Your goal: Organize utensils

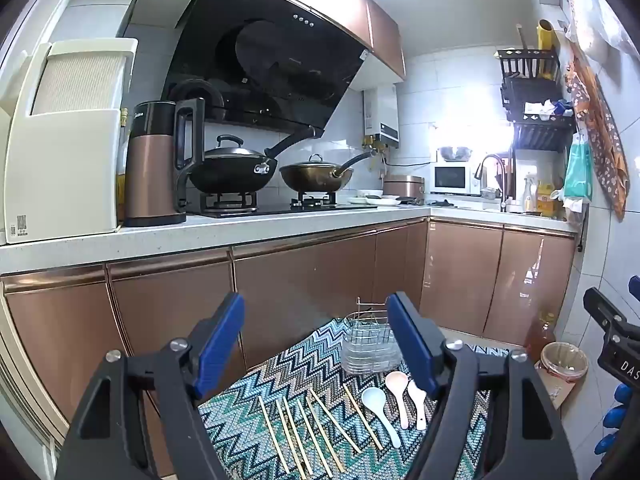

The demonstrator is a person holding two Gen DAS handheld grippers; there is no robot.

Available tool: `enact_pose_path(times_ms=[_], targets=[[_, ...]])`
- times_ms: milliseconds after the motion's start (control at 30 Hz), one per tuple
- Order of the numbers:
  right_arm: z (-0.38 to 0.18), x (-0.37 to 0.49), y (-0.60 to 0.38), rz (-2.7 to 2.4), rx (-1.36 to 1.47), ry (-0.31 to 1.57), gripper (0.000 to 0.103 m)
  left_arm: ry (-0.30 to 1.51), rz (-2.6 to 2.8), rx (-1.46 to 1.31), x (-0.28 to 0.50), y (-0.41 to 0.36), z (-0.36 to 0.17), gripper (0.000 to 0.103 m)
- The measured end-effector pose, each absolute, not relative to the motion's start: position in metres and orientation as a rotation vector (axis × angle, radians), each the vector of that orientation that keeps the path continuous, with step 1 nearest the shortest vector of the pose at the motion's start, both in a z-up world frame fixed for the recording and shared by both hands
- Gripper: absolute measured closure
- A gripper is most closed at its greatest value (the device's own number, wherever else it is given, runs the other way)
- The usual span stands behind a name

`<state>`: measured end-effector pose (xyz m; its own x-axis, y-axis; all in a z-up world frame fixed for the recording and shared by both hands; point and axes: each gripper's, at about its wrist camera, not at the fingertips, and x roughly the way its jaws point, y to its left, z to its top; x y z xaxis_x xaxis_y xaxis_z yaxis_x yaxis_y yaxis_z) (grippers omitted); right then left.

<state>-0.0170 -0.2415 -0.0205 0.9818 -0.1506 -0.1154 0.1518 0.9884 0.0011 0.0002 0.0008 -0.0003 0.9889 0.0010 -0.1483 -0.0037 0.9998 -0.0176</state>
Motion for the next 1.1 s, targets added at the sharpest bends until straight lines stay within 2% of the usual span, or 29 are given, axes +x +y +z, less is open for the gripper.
enact_pose_path(times_ms=[1100], targets=[[-0.0203, -0.0123, -0.2368, -0.138, 0.026, 0.093, 0.0, 0.197, 0.003, 0.038, 0.0086, -0.004, -0.0029, 0.031]])
